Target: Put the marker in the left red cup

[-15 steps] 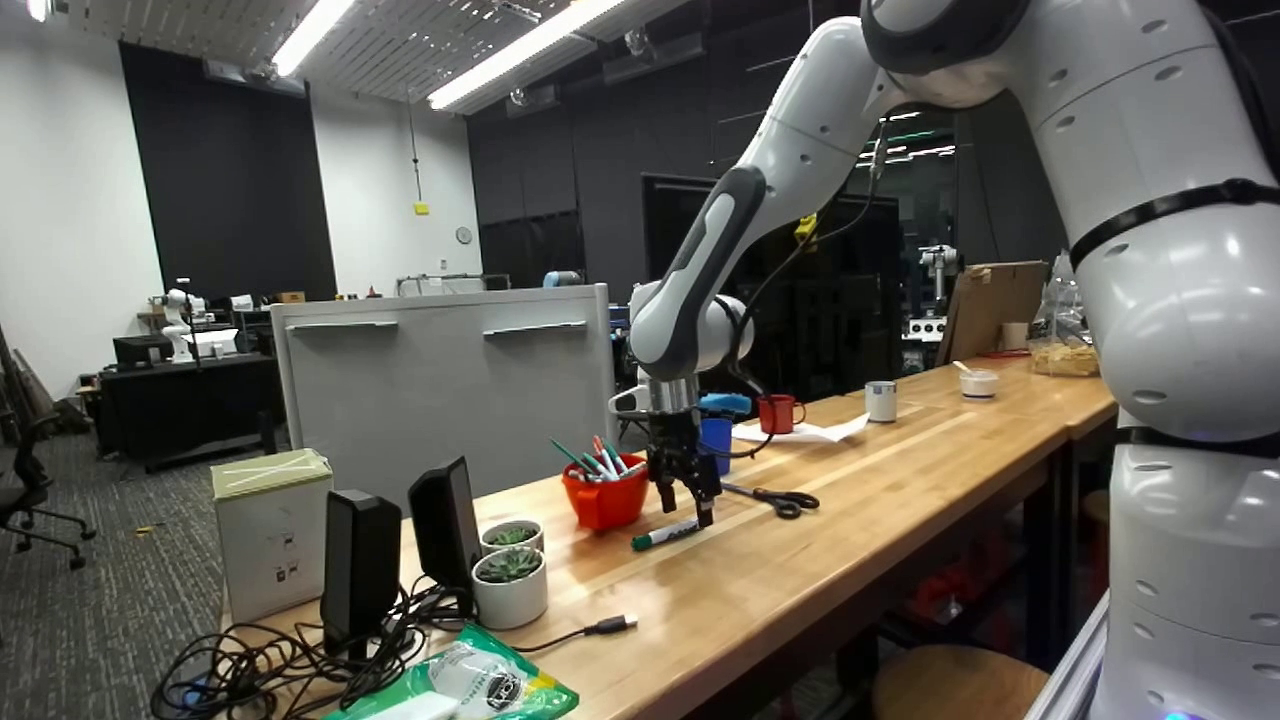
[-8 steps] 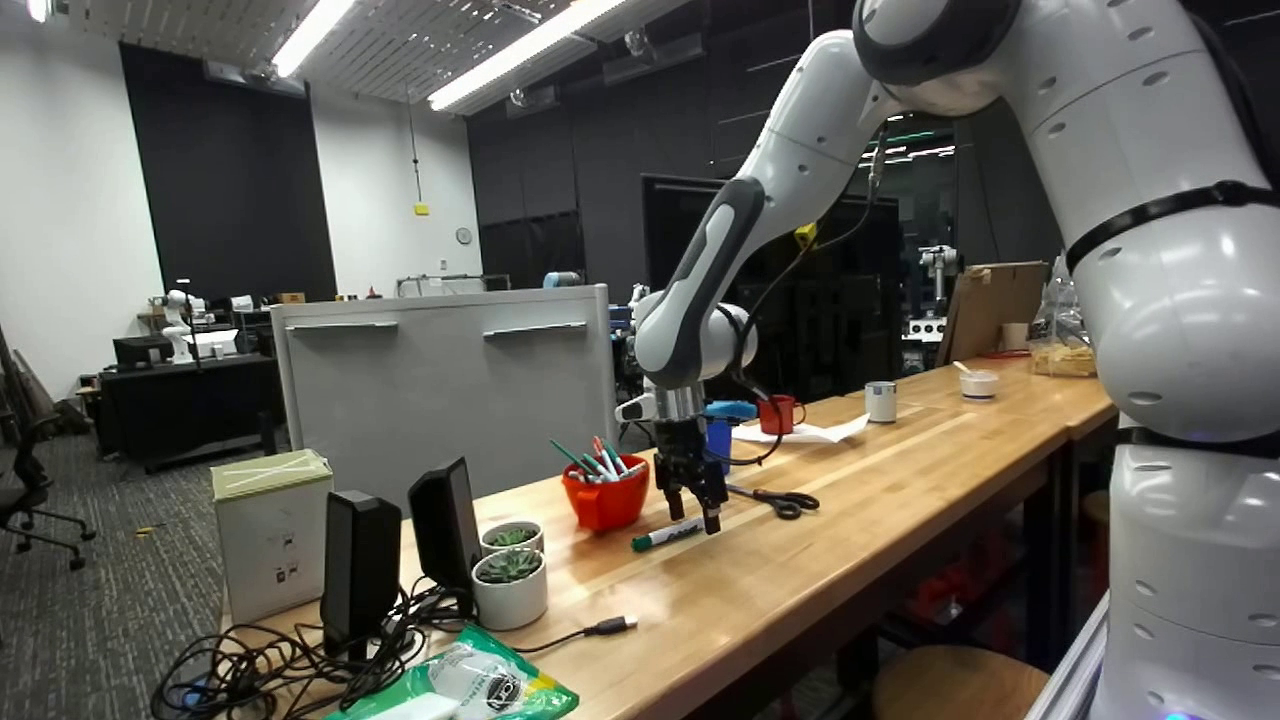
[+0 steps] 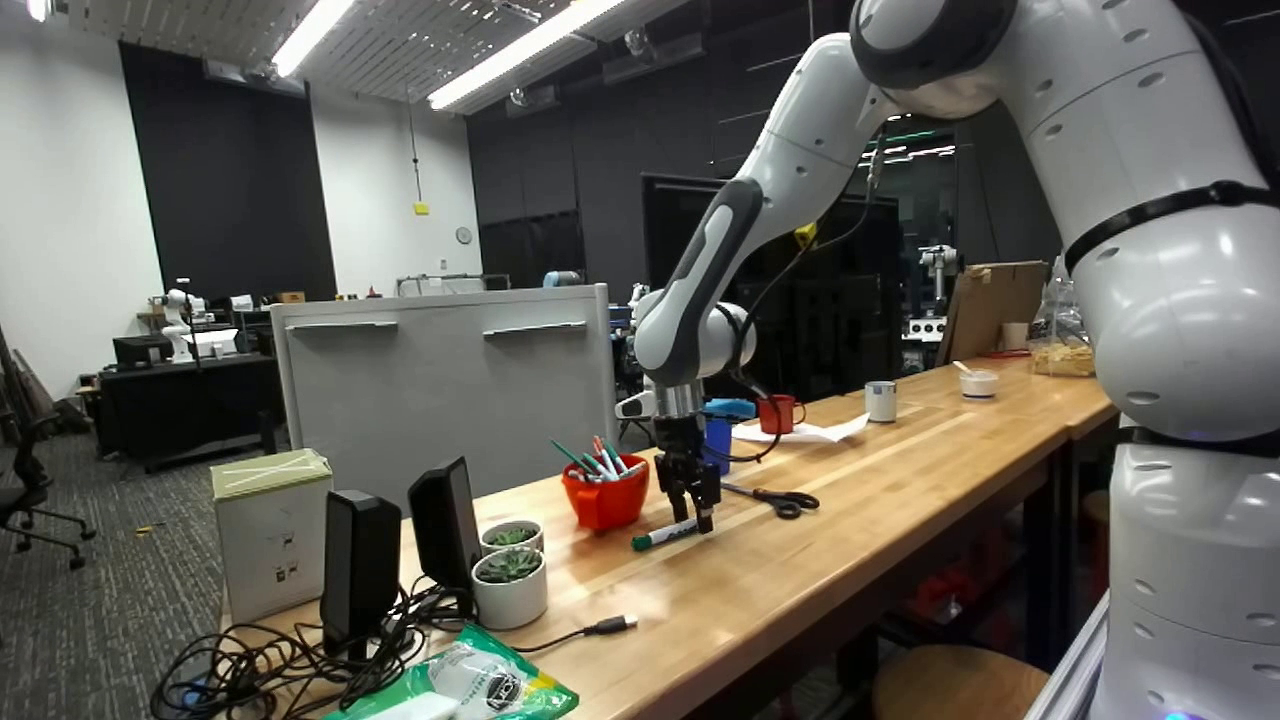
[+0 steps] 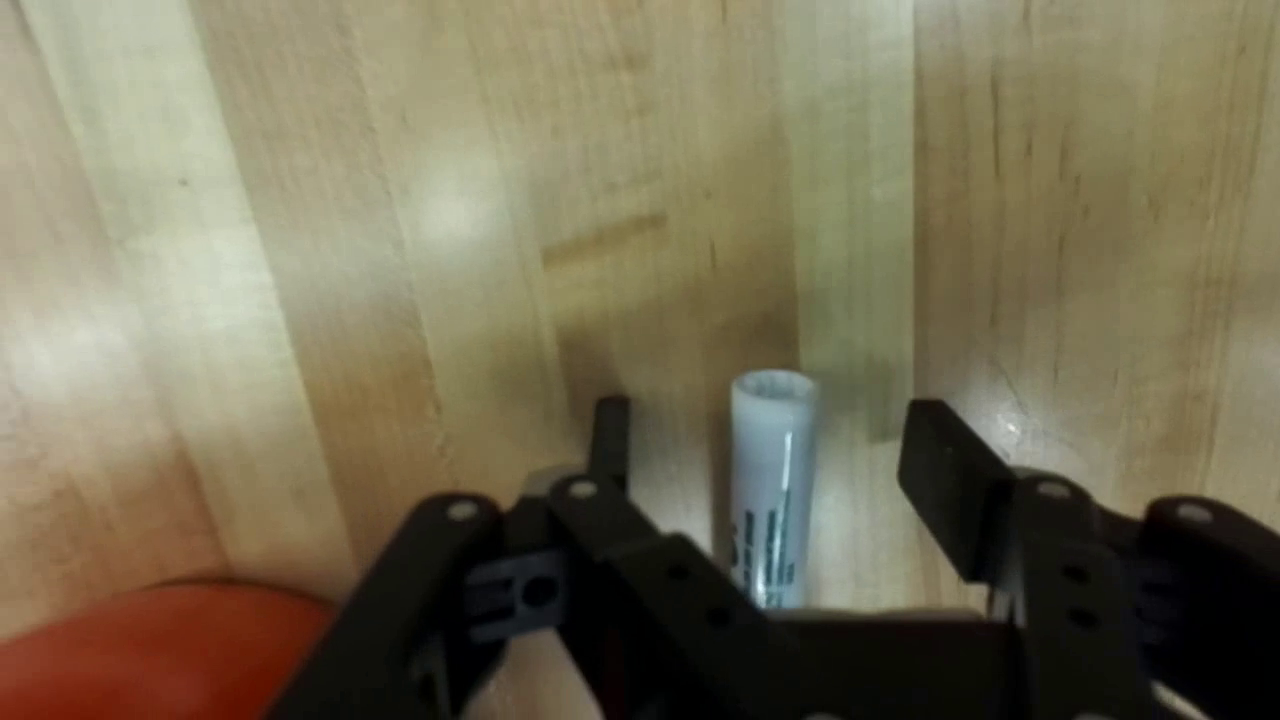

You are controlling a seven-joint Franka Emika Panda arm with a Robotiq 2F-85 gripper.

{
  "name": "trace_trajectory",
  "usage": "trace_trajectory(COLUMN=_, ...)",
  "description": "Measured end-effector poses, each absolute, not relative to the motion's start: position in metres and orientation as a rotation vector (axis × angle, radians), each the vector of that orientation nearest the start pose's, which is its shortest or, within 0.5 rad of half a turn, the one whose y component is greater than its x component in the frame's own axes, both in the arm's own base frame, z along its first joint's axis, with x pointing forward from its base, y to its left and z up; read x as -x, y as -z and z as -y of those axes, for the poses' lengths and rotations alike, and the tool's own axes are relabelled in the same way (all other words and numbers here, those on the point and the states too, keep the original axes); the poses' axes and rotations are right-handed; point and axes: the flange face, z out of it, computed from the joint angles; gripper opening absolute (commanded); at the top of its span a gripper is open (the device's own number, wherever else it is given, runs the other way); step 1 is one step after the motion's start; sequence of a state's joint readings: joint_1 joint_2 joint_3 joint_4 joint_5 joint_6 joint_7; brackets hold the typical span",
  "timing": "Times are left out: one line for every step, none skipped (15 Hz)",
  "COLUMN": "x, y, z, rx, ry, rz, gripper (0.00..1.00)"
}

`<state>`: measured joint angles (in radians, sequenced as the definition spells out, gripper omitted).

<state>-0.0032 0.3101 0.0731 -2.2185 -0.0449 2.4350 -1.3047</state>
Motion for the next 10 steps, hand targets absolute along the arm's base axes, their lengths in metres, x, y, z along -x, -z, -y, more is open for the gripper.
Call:
trace_trajectory(x=-0.5413, y=-0.2292, z=-0.0377, rx=2.358, ry=-0.116, rz=2.000, gripper=0.29)
trace_trajectory(x=-0.5422, y=-0.2302, z=-0.0373, rx=2.360, ry=-0.113, rz=2.000, gripper=0.22)
trace_trajectory(x=-0.5428, y=-0.2308, z=-0.0370, rx=2.361, ry=-0.110, rz=2.000, gripper=0.15)
trace_trajectory(x=-0.5431, y=-0.2312, z=-0.0368, rx=2.361, ry=-0.108, rz=2.000, gripper=0.06)
trace_trajectory(x=-0.5431, y=-0.2314, z=-0.0366, rx=2.362, ry=-0.108, rz=1.999, gripper=0.01)
trace_trajectory(x=-0.5431, y=-0.2314, z=-0.0365, rx=2.361, ry=-0.107, rz=1.999, gripper=0.03)
trace_trajectory(x=-0.5429, y=-0.2315, z=-0.0366, rx=2.361, ry=-0.107, rz=1.999, gripper=0.05)
trace_trajectory(x=-0.5427, y=-0.2316, z=-0.0364, rx=2.361, ry=-0.108, rz=1.998, gripper=0.05)
trace_trajectory(x=-0.5424, y=-0.2318, z=-0.0362, rx=2.361, ry=-0.109, rz=1.998, gripper=0.05)
trace_trajectory(x=-0.5419, y=-0.2330, z=-0.0352, rx=2.360, ry=-0.115, rz=2.004, gripper=0.05)
